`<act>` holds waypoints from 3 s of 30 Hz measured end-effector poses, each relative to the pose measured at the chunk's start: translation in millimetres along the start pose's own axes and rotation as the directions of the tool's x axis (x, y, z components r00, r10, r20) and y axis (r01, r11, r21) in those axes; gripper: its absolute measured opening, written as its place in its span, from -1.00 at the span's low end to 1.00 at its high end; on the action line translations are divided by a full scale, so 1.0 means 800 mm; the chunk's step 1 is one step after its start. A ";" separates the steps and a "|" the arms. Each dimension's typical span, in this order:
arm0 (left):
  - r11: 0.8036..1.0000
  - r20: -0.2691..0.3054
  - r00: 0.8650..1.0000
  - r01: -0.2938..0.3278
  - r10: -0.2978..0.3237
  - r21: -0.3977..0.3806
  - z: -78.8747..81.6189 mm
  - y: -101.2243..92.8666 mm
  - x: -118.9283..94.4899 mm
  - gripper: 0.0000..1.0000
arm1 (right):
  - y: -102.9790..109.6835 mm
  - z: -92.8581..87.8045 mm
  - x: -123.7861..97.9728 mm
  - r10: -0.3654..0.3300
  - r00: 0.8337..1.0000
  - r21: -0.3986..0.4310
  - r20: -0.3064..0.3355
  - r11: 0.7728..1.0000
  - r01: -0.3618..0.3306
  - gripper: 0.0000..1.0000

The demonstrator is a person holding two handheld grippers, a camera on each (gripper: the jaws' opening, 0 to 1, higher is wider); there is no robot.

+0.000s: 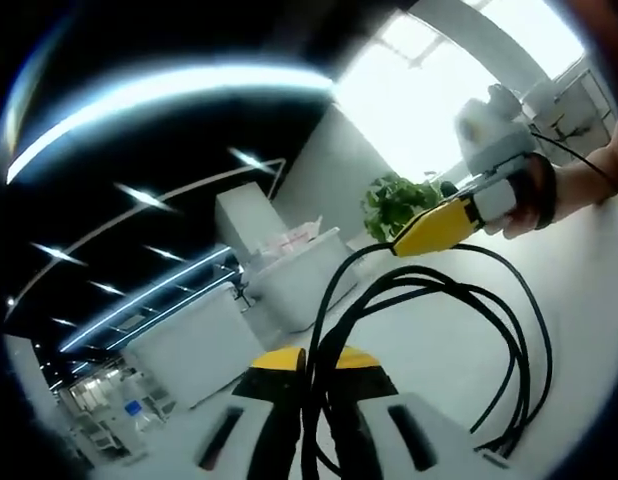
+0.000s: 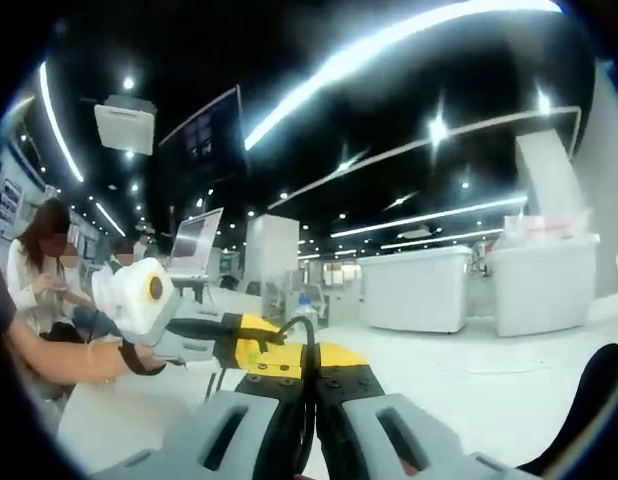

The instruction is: Coil the Type-C to USB data cable on the desktop and secure it with Velcro straps.

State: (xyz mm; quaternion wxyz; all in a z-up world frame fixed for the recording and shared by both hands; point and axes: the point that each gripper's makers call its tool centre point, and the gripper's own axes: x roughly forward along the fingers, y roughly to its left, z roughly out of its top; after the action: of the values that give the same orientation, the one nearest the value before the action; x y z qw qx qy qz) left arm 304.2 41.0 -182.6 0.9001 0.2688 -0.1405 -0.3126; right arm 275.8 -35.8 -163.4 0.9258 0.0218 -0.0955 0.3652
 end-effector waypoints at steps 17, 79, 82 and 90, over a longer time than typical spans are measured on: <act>0.993 0.000 1.000 -0.004 0.004 0.115 0.006 0.002 -0.004 -0.92 | 0.026 0.034 -0.006 0.120 0.985 0.119 0.127 0.984 -0.135 -0.63; 0.974 0.026 0.998 0.057 -0.065 0.221 0.018 -0.042 0.003 -0.88 | 0.010 -0.037 0.012 -0.143 0.972 -0.542 -0.187 0.840 0.019 -0.93; 0.973 0.015 0.999 0.046 -0.051 0.226 0.014 -0.037 0.003 -0.89 | 0.018 -0.037 0.013 -0.105 0.977 -0.514 -0.184 0.858 -0.005 -0.93; 0.973 0.013 0.999 0.041 -0.045 0.227 0.015 -0.034 0.003 -0.92 | 0.028 -0.037 0.013 -0.068 0.981 -0.507 -0.184 0.861 -0.035 -0.92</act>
State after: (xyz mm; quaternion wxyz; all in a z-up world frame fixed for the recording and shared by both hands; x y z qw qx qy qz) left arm 287.5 17.0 -188.1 0.8554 0.3698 -0.1776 -0.3162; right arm 272.8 -8.8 -191.2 0.9068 -0.2577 -0.0966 0.3195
